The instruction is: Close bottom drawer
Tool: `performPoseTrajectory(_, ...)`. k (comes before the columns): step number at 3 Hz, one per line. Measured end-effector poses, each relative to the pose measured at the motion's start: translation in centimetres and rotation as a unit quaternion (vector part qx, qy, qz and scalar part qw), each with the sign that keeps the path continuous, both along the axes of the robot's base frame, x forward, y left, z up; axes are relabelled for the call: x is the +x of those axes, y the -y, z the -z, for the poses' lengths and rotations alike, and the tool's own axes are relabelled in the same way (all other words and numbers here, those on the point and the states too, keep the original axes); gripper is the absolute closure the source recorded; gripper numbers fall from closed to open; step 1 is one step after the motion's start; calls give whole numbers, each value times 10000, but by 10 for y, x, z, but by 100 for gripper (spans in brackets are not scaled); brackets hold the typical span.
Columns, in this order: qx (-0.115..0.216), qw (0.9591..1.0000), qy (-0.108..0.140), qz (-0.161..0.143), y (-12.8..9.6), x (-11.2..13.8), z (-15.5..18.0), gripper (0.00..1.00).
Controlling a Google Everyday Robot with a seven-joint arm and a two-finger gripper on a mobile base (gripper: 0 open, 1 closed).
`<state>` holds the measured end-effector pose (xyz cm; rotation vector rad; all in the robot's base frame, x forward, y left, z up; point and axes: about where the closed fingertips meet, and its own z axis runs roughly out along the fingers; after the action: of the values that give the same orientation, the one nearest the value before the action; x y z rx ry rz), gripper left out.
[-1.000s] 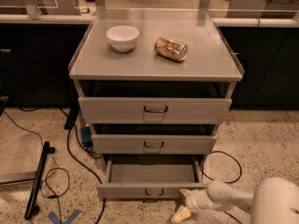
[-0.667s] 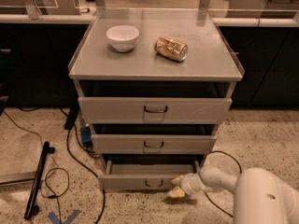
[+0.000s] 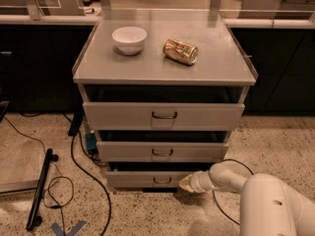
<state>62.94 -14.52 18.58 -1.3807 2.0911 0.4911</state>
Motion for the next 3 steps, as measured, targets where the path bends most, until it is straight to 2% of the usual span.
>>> performPoseTrajectory(1,0,10000,0,0,0,0,0,36)
performPoseTrajectory(2,0,10000,0,0,0,0,0,12)
performPoseTrajectory(3,0,10000,-1,-1,0,0,0,0)
